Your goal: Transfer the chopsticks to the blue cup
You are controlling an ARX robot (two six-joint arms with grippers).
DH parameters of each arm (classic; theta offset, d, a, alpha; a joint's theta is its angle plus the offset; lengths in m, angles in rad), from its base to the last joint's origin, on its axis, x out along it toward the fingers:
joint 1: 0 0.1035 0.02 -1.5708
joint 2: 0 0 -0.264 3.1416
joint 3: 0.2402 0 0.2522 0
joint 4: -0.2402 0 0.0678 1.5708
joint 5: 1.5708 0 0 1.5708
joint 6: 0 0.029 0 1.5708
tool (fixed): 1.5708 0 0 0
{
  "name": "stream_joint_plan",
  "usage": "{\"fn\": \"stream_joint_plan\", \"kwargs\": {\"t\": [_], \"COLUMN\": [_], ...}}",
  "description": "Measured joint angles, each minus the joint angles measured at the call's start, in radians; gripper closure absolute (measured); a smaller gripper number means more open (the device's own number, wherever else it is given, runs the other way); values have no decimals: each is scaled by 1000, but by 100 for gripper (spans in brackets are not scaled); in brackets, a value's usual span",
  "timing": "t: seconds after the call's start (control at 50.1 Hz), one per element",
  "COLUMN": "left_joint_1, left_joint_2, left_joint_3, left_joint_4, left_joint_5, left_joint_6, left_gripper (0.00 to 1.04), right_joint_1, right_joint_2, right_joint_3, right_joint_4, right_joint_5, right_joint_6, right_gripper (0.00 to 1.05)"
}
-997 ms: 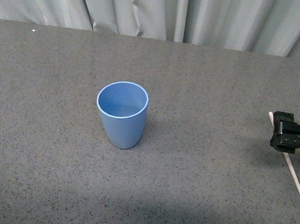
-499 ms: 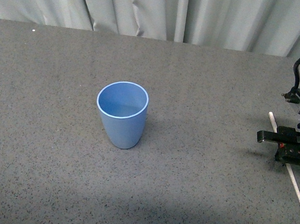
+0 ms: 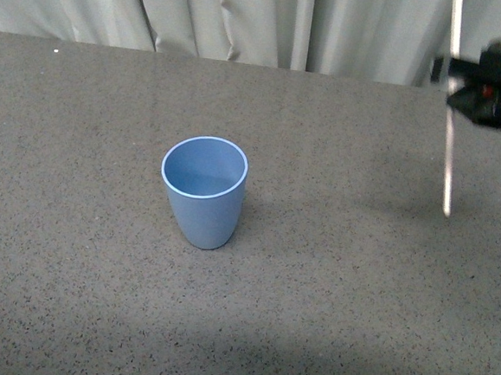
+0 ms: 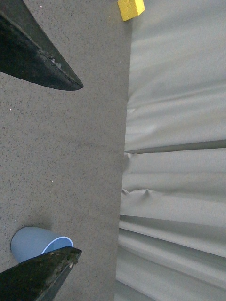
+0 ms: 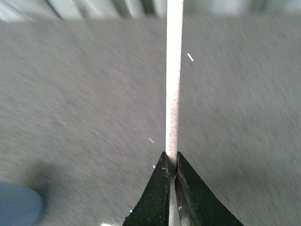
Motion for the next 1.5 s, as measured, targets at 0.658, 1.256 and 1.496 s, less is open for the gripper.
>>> {"fn": "stream_joint_plan", "kwargs": {"t": [0.658, 1.256, 1.496], "left_joint_1": [0, 0, 0], "left_joint_2": [0, 0, 0], "left_joint_3": [0, 0, 0], "left_joint_4": [0, 0, 0], "left_joint_5": [0, 0, 0], "left_joint_6": [0, 0, 0], "left_gripper": [7, 7, 7], "right_joint_1": [373, 378, 346], "right_joint_2": [161, 253, 122], "right_joint_3": [41, 56, -27], "right_joint_4": [456, 408, 422], "right_joint_5": [-135, -126, -128], "right_joint_6": [-10, -50, -21], "right_gripper": [104, 83, 43]}}
